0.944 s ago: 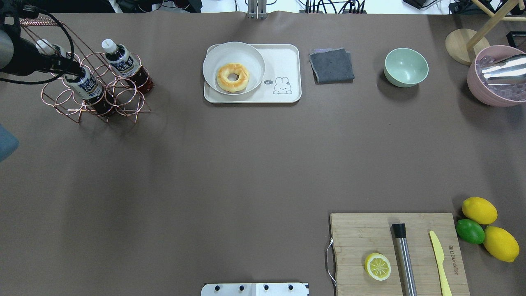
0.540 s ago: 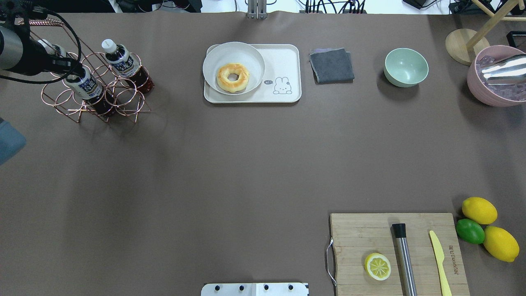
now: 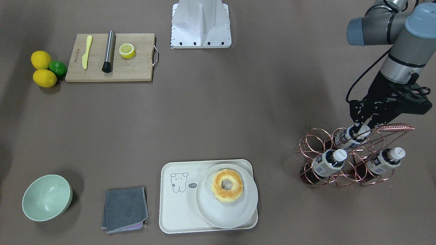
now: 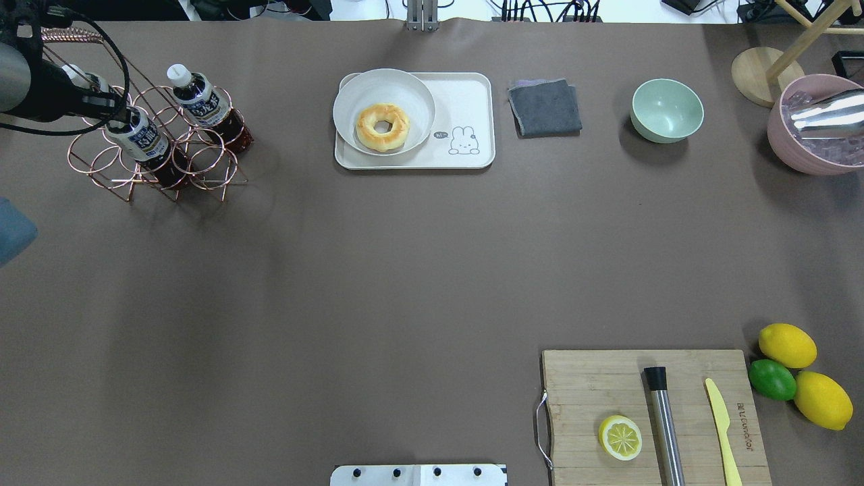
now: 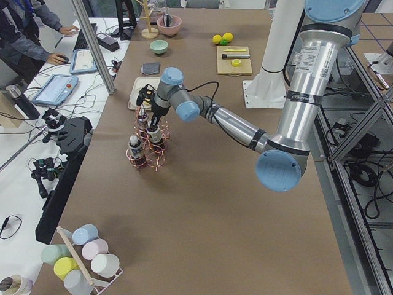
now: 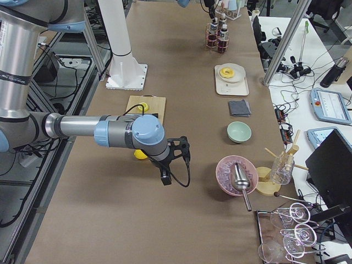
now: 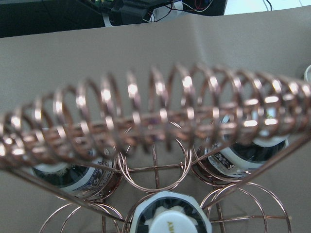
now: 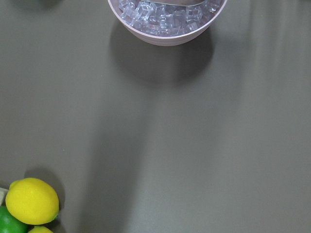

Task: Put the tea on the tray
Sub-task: 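Grasp the tea bottle with the left gripper and lift it from the rack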

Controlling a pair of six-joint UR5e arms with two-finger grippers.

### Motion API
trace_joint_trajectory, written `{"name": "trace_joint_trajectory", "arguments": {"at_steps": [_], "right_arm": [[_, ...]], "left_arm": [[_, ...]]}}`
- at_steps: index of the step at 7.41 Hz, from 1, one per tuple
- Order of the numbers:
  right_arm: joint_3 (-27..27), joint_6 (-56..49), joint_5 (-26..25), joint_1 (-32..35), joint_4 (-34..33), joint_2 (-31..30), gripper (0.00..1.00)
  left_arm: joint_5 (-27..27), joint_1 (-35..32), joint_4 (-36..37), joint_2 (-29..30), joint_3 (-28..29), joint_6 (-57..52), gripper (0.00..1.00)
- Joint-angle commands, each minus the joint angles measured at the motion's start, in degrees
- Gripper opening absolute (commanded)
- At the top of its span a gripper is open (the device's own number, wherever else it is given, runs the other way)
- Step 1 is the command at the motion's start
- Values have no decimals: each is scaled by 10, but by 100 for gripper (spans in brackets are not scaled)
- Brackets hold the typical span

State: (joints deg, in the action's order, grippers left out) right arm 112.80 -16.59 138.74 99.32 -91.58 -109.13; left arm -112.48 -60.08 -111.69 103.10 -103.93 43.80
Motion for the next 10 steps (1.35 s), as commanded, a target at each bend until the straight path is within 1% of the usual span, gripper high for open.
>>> {"name": "trace_joint_trajectory", "arguments": {"at_steps": [1, 2, 3, 4, 5, 6, 8, 9, 10], "right_arm": [[1, 0, 1, 0, 0, -1, 100], [1, 0, 3, 0, 0, -1, 100], [1, 0, 3, 0, 0, 0, 100], [1, 0, 3, 0, 0, 0, 100], [2, 1, 4, 0, 1, 0, 100], [3, 1, 4, 0, 1, 0, 100], [3, 1, 5, 0, 1, 1, 100], [4, 1, 5, 0, 1, 2, 100], [3, 2, 5, 0, 2, 2, 100]], "left_arm": [[-4, -36, 8, -1, -36, -1, 0], [-22, -56, 14, -1, -51, -2, 0], [-47, -90, 14, -5, -57, -36, 0], [-92, -126, 30, -5, -62, -54, 0], [-106, -140, 58, -6, -87, -61, 0], [-104, -138, 73, -35, -123, -61, 0], [-105, -127, 79, -89, -185, -59, 0], [-101, -111, 142, -78, -215, -50, 0], [-80, -81, 275, 2, -232, -22, 0]]}}
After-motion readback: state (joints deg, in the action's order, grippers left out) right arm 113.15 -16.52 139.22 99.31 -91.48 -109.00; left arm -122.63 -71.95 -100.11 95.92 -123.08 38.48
